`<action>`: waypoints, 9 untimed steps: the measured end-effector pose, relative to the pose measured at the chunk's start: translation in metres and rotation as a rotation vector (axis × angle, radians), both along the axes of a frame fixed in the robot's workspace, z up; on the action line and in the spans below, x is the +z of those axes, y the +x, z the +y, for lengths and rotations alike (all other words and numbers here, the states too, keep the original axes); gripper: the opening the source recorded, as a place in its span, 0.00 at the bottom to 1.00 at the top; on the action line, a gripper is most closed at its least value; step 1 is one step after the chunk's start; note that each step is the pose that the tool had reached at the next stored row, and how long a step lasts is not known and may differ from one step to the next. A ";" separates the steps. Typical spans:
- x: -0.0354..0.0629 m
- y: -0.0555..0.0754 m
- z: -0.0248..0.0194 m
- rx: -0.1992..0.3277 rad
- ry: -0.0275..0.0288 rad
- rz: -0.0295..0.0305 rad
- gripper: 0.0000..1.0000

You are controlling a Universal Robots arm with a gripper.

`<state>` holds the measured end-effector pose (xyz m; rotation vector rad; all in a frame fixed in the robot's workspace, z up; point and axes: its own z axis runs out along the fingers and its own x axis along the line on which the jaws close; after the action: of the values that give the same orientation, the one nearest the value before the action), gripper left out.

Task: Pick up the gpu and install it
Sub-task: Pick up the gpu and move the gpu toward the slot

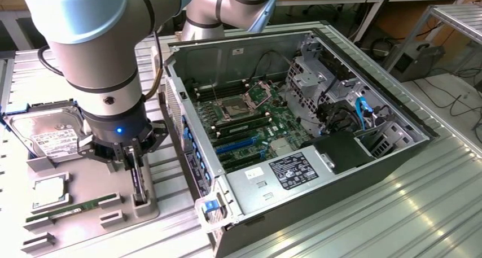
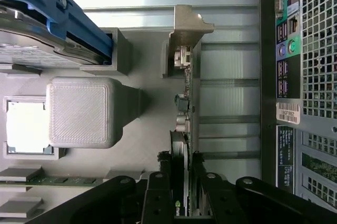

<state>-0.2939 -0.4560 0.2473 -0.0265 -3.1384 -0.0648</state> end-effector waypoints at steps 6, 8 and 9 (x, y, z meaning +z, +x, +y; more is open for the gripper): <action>0.0000 0.000 0.0000 0.017 0.0000 -0.0019 0.26; 0.0000 0.000 0.0000 0.025 0.0000 -0.0022 0.26; 0.0000 0.000 0.0000 0.025 0.0000 -0.0022 0.26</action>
<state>-0.2939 -0.4560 0.2473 0.0126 -3.1402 -0.0648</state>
